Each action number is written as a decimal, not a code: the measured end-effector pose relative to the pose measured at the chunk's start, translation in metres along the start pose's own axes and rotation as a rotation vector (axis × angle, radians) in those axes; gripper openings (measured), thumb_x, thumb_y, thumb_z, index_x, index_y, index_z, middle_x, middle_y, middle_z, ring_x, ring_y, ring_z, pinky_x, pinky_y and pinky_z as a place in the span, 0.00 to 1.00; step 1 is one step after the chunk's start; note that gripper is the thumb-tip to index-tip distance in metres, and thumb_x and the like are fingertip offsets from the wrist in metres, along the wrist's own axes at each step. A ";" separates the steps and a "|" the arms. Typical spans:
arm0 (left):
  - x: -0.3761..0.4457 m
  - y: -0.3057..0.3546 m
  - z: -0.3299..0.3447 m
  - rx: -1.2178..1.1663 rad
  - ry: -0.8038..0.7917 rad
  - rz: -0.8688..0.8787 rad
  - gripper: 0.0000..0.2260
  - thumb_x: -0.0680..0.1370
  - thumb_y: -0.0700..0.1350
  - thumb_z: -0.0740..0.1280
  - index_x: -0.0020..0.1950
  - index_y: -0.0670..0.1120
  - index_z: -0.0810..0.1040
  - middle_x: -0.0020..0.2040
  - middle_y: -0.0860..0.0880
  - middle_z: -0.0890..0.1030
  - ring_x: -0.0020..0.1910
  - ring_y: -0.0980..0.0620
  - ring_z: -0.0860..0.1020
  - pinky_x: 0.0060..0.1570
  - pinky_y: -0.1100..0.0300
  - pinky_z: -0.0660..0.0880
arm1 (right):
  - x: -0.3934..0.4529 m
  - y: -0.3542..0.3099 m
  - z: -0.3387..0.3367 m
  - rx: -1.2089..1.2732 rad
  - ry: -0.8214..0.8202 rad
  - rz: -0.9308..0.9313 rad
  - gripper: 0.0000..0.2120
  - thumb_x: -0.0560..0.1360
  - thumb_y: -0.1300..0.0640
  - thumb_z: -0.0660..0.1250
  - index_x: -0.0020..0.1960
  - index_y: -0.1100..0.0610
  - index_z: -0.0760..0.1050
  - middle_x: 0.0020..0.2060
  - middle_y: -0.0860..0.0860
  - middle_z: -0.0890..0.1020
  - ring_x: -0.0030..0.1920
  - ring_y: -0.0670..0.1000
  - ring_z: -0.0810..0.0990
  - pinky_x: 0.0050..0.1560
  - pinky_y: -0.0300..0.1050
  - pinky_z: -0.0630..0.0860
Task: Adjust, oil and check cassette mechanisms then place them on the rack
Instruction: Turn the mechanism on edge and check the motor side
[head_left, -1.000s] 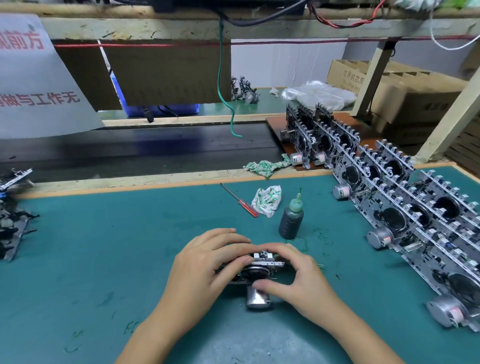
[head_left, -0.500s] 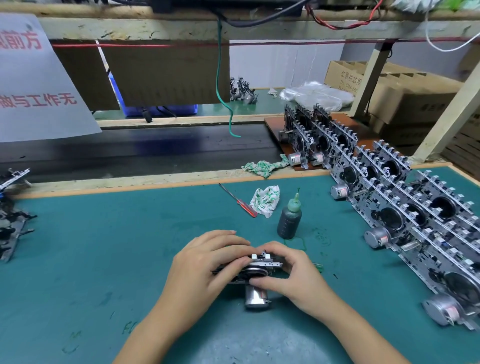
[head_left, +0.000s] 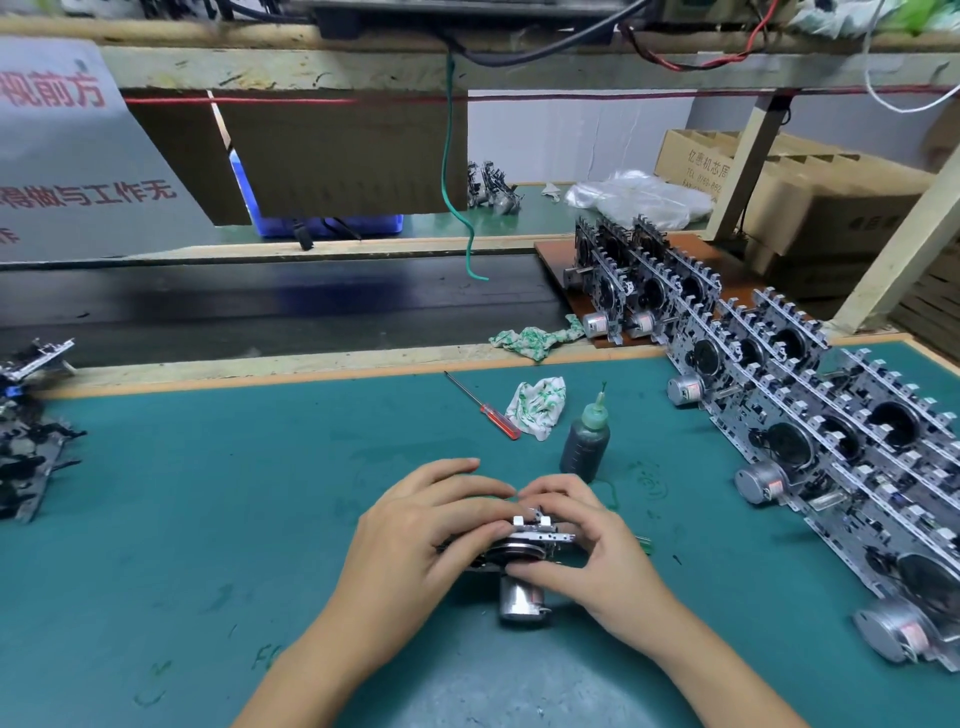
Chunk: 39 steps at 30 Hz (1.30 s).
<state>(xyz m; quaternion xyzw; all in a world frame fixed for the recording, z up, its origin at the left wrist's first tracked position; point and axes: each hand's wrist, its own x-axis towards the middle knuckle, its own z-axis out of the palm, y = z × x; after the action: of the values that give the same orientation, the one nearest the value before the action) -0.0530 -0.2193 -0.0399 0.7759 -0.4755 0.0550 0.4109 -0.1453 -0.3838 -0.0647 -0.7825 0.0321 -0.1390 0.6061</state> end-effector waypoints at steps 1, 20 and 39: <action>0.000 0.000 0.000 -0.001 0.002 -0.009 0.13 0.77 0.56 0.59 0.50 0.59 0.83 0.53 0.66 0.80 0.61 0.63 0.72 0.58 0.64 0.69 | -0.001 -0.001 0.000 -0.040 -0.004 -0.010 0.13 0.64 0.53 0.75 0.48 0.46 0.80 0.49 0.41 0.76 0.53 0.47 0.77 0.56 0.40 0.73; 0.003 -0.001 0.002 0.025 0.030 0.014 0.12 0.77 0.55 0.60 0.51 0.61 0.83 0.52 0.65 0.81 0.60 0.63 0.73 0.58 0.65 0.69 | -0.018 -0.001 -0.016 -0.882 0.193 -0.217 0.16 0.64 0.36 0.66 0.41 0.47 0.80 0.35 0.40 0.75 0.40 0.41 0.72 0.40 0.36 0.71; -0.001 -0.002 0.001 0.048 0.031 0.017 0.12 0.77 0.55 0.60 0.52 0.61 0.83 0.59 0.65 0.77 0.64 0.60 0.72 0.60 0.64 0.68 | 0.000 -0.006 0.000 -0.007 -0.012 0.038 0.11 0.65 0.63 0.77 0.46 0.55 0.80 0.45 0.49 0.80 0.47 0.47 0.79 0.52 0.37 0.73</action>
<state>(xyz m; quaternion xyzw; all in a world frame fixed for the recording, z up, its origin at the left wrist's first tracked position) -0.0528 -0.2188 -0.0422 0.7805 -0.4741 0.0819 0.3991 -0.1462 -0.3818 -0.0586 -0.7845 0.0437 -0.1225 0.6063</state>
